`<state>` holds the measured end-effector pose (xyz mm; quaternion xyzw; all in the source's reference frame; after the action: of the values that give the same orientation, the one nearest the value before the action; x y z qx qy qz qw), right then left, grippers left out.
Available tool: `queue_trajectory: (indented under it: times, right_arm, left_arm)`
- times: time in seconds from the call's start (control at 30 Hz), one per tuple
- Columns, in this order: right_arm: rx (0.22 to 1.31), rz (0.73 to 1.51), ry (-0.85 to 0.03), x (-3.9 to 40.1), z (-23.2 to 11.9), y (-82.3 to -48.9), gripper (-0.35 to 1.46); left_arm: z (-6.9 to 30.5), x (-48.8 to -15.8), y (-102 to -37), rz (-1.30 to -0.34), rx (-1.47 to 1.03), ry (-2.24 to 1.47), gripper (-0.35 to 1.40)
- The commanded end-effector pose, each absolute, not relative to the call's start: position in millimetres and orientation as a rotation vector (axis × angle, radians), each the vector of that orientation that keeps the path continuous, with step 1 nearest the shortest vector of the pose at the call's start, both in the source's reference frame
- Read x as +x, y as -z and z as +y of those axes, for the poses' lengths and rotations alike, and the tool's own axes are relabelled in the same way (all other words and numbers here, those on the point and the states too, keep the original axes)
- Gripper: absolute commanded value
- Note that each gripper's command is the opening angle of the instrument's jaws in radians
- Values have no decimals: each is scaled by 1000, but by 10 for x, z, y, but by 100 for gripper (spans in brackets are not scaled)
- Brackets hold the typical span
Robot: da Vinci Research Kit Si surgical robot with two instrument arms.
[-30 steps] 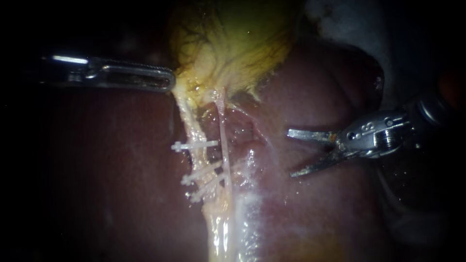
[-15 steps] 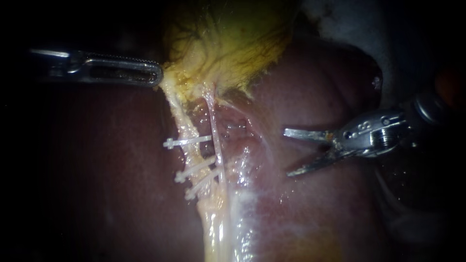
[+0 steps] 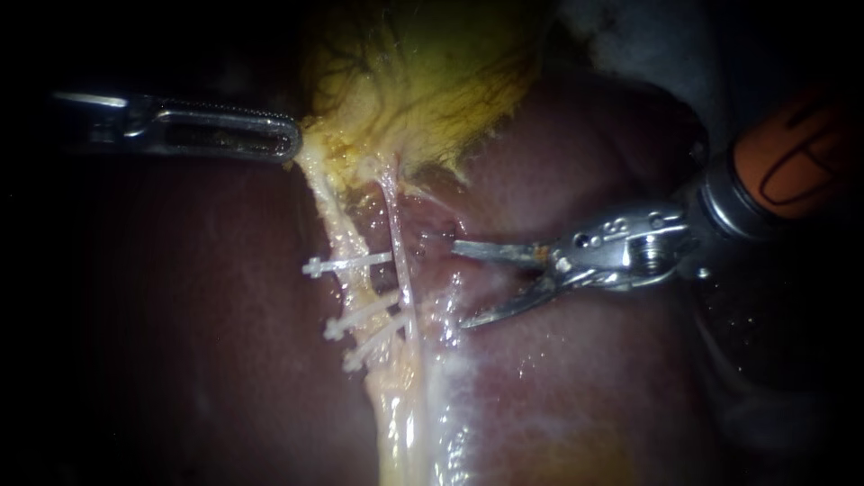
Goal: Go to the cutting position left tube
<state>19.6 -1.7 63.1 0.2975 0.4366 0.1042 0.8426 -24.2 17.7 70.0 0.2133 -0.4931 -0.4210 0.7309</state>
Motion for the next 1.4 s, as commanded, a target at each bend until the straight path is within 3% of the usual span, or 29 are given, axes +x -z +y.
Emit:
queue_trajectory:
  times: [0.03, 0.4, 1.0, 1.4]
  right_arm:
    - [646, 925, -221, 198, -17, -631, 139]
    - [793, 934, -214, 223, -24, -655, 132]
    - [883, 889, -228, 239, -32, -727, 131]
    - [969, 897, -237, 241, -26, -749, 131]
  left_arm:
    - [177, -242, -700, -1085, 469, 928, -35]
    - [177, -243, -700, -1085, 469, 928, -35]
    - [177, -244, -699, -1084, 468, 929, -35]
    - [177, -245, -699, -1084, 468, 929, -35]
